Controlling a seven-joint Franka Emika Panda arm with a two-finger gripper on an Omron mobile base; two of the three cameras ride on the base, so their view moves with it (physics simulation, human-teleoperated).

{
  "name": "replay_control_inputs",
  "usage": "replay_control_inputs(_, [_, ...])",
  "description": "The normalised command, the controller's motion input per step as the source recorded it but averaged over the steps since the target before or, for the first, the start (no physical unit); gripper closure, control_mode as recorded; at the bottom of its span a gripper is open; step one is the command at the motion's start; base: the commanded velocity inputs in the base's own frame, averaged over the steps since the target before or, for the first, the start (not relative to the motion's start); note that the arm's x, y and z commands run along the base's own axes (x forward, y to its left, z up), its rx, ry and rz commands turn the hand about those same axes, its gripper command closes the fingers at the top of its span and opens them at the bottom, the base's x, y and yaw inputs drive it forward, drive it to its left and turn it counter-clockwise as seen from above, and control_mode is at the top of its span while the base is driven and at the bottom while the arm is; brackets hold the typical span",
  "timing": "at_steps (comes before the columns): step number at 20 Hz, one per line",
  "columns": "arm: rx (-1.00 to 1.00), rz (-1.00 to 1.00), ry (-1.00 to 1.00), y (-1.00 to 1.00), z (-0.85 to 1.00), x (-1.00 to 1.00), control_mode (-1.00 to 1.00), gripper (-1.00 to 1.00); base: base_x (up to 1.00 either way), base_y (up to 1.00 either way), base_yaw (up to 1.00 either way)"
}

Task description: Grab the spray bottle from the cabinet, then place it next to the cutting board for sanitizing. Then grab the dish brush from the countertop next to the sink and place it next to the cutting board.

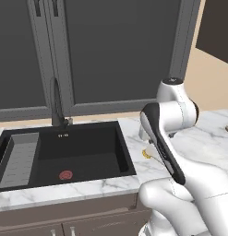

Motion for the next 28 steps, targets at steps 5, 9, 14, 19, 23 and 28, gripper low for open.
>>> replay_control_inputs(5, [-0.06,0.15,0.13,-0.14,-0.78,0.55,-1.00,-1.00,0.00,0.00,0.00])
replay_control_inputs(9, [0.00,0.10,0.00,-0.45,-0.42,0.26,-1.00,-1.00,0.00,0.00,0.00])
replay_control_inputs(14, [0.00,0.02,0.15,-0.41,-0.11,0.11,-1.00,-1.00,0.00,0.00,0.00])
replay_control_inputs(19, [0.00,0.07,0.15,-0.12,-0.40,0.31,-1.00,-1.00,0.00,0.00,0.00])
replay_control_inputs(23, [0.00,0.08,0.09,-0.08,-0.45,0.23,-1.00,-1.00,0.00,0.00,0.00])
replay_control_inputs(28, [0.00,0.08,0.03,-0.02,-0.34,0.15,-1.00,-1.00,0.00,0.00,0.00])
